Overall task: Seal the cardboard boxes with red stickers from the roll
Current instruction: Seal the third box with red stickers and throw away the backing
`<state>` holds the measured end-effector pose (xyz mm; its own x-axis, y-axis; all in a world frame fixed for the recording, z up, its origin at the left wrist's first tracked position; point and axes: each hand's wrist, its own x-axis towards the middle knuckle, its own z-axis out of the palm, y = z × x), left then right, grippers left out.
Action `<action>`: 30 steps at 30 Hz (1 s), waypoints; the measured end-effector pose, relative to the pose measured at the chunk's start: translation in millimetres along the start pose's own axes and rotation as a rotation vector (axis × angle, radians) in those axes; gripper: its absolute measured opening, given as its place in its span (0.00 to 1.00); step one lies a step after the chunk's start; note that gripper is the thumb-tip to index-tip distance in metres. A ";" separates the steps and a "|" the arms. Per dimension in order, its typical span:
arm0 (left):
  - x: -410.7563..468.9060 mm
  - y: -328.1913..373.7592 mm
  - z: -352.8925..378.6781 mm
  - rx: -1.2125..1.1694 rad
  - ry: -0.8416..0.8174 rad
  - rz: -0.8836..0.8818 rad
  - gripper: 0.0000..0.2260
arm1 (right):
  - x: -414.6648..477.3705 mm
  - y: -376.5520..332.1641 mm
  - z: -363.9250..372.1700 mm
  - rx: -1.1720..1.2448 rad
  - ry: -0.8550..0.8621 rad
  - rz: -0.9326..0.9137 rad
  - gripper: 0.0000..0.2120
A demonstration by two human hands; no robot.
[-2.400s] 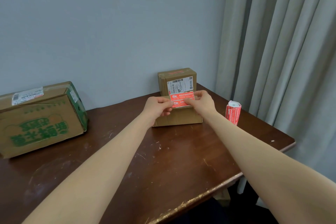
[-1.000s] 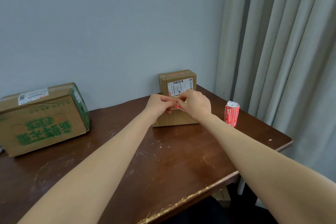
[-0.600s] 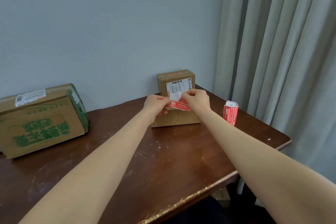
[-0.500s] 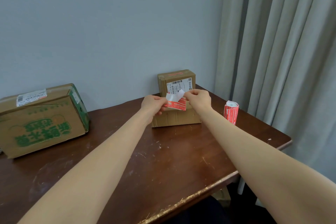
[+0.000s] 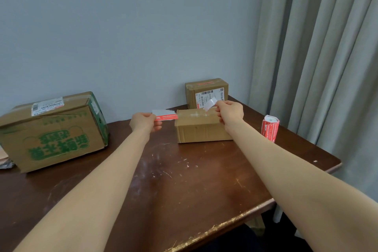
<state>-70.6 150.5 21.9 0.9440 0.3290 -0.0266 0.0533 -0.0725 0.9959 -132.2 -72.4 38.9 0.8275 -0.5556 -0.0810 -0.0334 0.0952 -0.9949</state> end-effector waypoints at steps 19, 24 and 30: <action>30.7 -35.6 -45.8 0.547 0.168 -0.236 0.17 | -0.7 2.3 32.7 -0.068 -0.068 -0.011 0.07; 7.4 -10.6 -31.7 0.582 0.166 -0.009 0.09 | -5.6 -1.9 27.1 -0.158 -0.080 -0.101 0.09; -48.6 32.4 33.0 0.258 -0.240 0.177 0.05 | -14.1 -9.5 17.5 -0.410 -0.011 -0.316 0.07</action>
<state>-104.0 101.2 52.6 0.9936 0.0624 0.0938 -0.0660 -0.3523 0.9336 -133.6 -51.0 50.5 0.8387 -0.4955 0.2261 0.0043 -0.4090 -0.9125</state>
